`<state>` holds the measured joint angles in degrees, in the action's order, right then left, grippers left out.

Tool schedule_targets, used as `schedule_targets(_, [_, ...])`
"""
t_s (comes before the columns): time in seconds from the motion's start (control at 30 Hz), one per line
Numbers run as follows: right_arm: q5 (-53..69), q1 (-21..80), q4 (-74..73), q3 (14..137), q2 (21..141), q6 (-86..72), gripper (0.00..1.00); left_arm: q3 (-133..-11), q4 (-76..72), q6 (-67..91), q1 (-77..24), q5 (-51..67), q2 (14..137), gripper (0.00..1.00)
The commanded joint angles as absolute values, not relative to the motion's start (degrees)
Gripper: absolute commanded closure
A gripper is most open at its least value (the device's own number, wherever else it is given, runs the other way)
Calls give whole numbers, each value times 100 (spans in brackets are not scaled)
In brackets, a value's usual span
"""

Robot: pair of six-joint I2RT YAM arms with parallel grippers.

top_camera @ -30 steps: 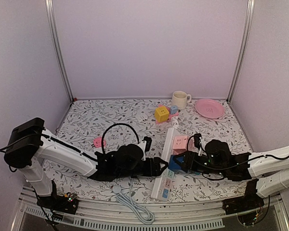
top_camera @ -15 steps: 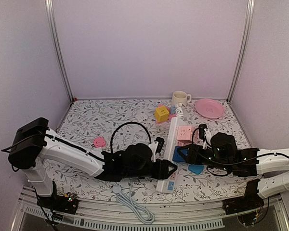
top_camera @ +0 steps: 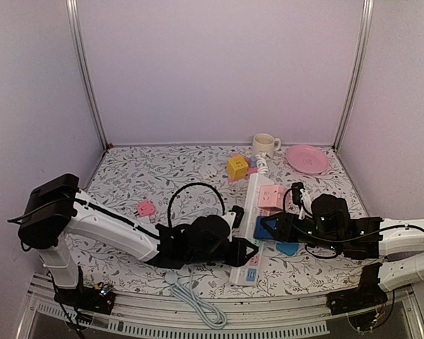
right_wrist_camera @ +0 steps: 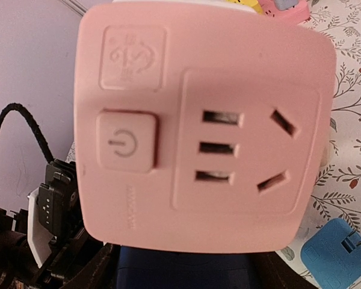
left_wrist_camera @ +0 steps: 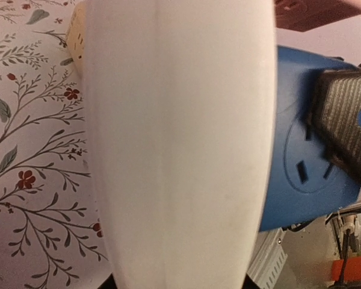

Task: Pull the plug off the socket

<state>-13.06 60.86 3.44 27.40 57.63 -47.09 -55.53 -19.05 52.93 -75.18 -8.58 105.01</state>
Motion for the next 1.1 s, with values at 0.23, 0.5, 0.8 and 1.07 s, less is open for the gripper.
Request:
schedule_targets(0.23, [-872,6108,1360,3055,5983,-4685,97,-4705,-1267,6114,-7524,-2373,9671,100])
schedule_targets(0.5, [-675,6107,1441,3105,6180,-4711,97,-4536,-962,6353,-7475,-2660,9533,100])
schedule_targets(0.8, [-775,6108,1409,2938,5755,-4702,98,-4482,-938,6411,-7460,-2724,9536,100])
schedule_targets(1.07, [-878,6099,1323,2733,5422,-4696,97,-4409,-1065,6446,-7454,-2672,9565,100])
